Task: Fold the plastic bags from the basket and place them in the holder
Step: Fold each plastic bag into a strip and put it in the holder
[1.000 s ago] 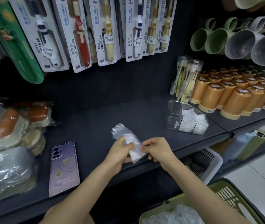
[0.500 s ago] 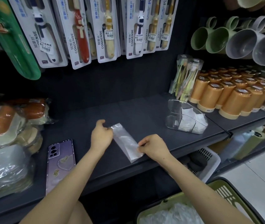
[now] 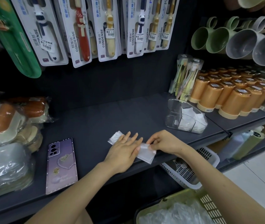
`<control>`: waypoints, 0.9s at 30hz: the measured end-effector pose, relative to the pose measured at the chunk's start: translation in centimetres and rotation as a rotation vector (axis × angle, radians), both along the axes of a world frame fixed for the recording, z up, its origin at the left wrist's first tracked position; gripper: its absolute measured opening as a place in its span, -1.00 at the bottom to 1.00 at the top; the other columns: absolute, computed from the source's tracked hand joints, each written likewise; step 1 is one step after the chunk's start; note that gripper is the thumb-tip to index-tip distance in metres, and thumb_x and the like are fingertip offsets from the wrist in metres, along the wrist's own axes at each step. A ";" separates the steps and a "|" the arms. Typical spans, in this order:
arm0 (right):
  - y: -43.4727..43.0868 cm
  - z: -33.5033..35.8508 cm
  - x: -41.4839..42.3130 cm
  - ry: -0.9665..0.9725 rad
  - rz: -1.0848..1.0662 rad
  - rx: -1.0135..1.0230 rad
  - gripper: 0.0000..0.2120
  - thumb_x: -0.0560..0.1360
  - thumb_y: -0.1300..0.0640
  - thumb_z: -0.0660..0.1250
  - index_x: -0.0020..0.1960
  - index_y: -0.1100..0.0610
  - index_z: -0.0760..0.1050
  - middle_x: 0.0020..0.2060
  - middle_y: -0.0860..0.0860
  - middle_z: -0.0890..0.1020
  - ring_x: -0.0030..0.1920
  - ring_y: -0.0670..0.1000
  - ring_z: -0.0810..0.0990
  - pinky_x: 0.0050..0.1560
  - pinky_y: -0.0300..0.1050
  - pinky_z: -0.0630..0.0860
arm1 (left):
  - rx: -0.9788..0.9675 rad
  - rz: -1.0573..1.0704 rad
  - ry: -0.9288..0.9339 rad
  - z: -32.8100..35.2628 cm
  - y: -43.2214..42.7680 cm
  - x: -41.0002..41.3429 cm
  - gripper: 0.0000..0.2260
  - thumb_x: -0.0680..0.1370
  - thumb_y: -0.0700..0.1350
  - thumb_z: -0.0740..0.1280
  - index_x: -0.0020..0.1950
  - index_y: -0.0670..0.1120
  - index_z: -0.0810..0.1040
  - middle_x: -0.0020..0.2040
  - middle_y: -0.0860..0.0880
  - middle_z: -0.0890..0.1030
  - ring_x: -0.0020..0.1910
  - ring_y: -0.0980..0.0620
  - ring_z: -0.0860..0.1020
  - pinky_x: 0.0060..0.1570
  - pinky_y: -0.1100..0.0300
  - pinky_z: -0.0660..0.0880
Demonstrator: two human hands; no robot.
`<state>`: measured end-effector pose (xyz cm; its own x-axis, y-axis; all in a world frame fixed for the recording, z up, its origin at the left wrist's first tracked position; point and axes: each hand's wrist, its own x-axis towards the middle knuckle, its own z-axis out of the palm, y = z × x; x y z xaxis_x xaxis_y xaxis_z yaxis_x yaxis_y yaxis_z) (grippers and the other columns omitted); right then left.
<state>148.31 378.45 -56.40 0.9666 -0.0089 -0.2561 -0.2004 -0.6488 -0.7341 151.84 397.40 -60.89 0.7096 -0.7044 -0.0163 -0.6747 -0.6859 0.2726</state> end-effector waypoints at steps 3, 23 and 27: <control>-0.6 -0.6 -0.3 -0.071 -0.113 0.017 -0.88 0.46 0.23 0.41 -0.01 0.09 0.63 -0.22 0.01 0.64 -0.18 -0.06 0.57 -0.03 -0.21 0.47 | 0.049 0.082 -0.014 -0.1 -1.1 -0.9 -0.56 0.69 0.04 -0.15 0.58 0.05 -0.06 0.59 0.02 -0.09 0.56 0.00 -0.20 0.48 0.16 -0.30; 2.1 -6.9 -3.6 -0.390 -0.094 -0.846 -0.29 0.64 -0.12 -0.33 0.34 0.12 0.50 0.28 0.00 0.56 0.33 0.07 0.50 0.32 0.25 0.28 | 0.154 0.266 -0.043 -0.6 2.5 0.9 -0.52 0.66 0.05 -0.27 0.59 -0.01 -0.14 0.59 0.06 -0.12 0.56 0.09 -0.19 0.47 0.14 -0.29; 0.6 -5.5 -4.9 -0.207 -0.006 -0.780 0.08 0.26 -0.33 -0.76 0.58 0.03 0.01 0.56 -0.07 0.08 0.56 0.01 -0.04 0.48 0.20 -0.23 | 0.156 0.266 -0.047 -0.5 2.4 0.7 -0.53 0.67 0.04 -0.26 0.59 -0.01 -0.14 0.59 0.06 -0.13 0.56 0.08 -0.20 0.48 0.10 -0.31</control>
